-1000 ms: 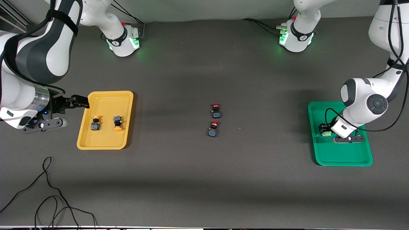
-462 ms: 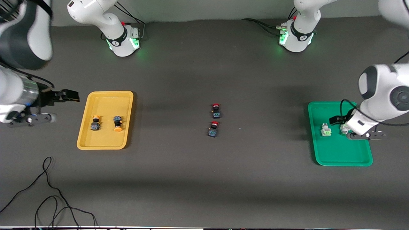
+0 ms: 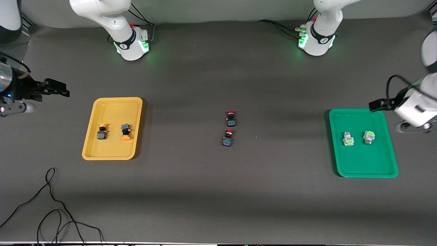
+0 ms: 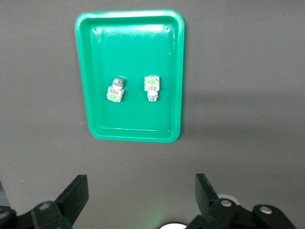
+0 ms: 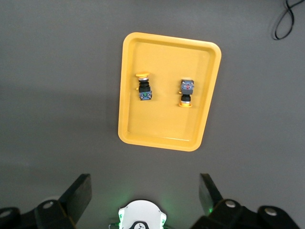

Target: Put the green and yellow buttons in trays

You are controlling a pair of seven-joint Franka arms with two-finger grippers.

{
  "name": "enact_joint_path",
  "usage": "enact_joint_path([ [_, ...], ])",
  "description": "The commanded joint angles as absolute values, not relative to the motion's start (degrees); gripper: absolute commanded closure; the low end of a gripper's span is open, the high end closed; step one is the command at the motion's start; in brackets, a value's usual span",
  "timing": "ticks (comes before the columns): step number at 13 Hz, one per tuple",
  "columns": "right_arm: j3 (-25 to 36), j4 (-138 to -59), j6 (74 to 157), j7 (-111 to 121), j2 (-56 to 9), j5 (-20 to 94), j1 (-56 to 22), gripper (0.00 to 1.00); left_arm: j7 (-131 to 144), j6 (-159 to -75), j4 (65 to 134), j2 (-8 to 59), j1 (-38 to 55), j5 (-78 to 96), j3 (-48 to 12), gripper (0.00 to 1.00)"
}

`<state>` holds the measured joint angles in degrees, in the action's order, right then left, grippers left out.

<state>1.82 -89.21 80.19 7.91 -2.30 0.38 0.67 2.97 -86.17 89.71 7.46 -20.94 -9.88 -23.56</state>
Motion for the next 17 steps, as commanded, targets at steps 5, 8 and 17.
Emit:
enact_joint_path([
  [5,-1.2,-88.5,81.7,6.4,-1.2,-2.5,4.0,0.0,-1.3,-77.1,77.8,10.6,-20.8,-8.2,-23.1,0.0],
  [8,-2.0,-87.9,81.9,6.4,-1.7,-2.3,6.5,0.0,-1.3,-76.6,78.1,10.5,-20.7,-8.2,-23.2,0.01],
  [17,-2.3,-87.9,82.1,3.3,-1.5,-1.7,5.8,0.0,-1.9,-89.7,95.4,-1.6,1.6,-5.5,-0.9,0.04],
])
